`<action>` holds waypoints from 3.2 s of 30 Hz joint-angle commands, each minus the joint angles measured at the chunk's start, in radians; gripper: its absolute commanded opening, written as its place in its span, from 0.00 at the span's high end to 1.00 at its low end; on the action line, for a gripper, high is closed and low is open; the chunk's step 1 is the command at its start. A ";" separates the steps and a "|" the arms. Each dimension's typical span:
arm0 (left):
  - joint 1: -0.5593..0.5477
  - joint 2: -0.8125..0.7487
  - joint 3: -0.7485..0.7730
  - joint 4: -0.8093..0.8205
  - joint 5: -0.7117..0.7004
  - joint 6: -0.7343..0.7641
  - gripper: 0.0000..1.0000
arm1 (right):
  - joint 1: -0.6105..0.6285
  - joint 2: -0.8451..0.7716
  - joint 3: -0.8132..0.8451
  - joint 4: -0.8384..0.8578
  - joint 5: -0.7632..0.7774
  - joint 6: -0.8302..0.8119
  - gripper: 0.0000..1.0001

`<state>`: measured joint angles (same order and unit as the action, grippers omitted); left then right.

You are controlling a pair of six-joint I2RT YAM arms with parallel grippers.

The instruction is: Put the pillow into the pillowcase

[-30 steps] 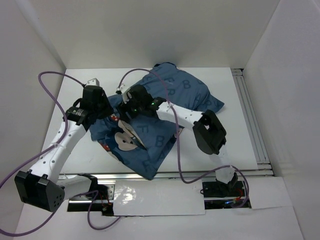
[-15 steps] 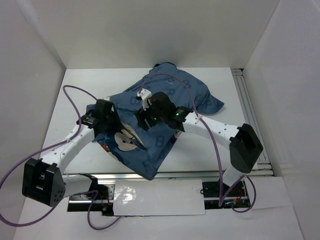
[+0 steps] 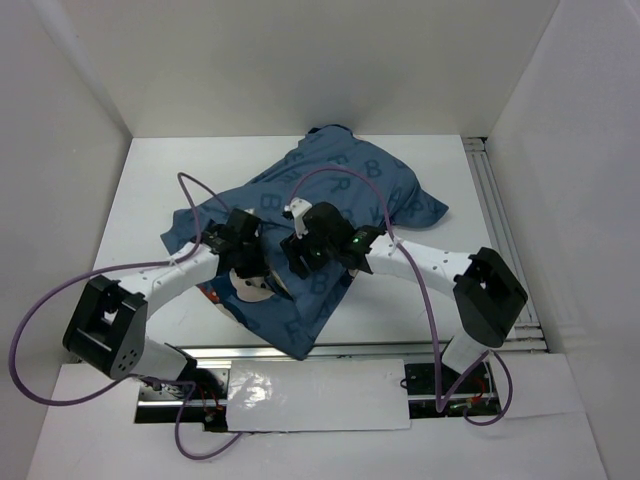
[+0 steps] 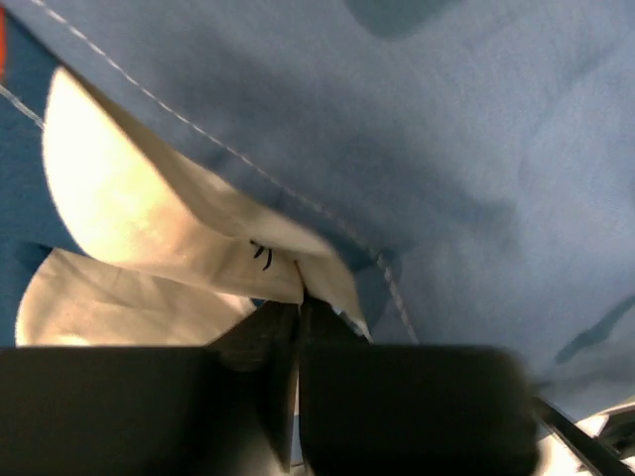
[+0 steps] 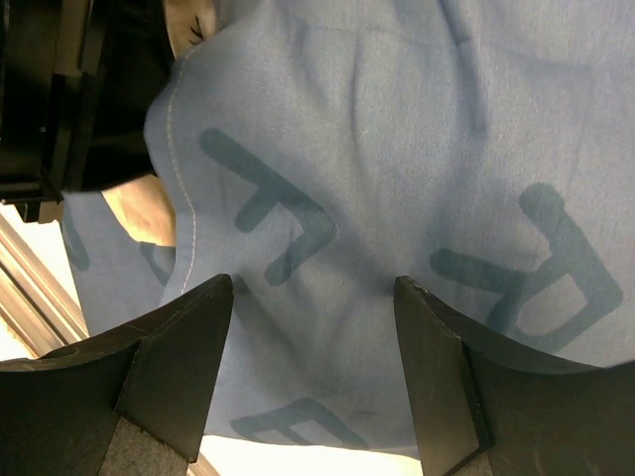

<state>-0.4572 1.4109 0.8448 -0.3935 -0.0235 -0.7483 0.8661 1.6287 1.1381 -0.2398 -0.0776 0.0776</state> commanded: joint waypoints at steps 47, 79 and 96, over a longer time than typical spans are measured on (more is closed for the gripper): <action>-0.090 -0.391 0.217 -0.290 -0.280 -0.046 0.00 | -0.121 -0.160 0.022 -0.018 0.090 0.045 0.24; 0.045 -0.153 -0.184 0.384 -0.093 0.095 0.00 | -0.022 -0.114 0.169 -0.116 0.100 0.060 0.99; 0.072 0.103 0.004 0.306 -0.084 0.072 0.01 | -0.013 -0.333 0.052 -0.118 -0.060 -0.039 1.00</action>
<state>-0.3901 1.5341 0.8230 -0.0967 -0.0998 -0.6823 0.8402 1.2709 1.2129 -0.3851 0.0277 0.1226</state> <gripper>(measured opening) 0.988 0.008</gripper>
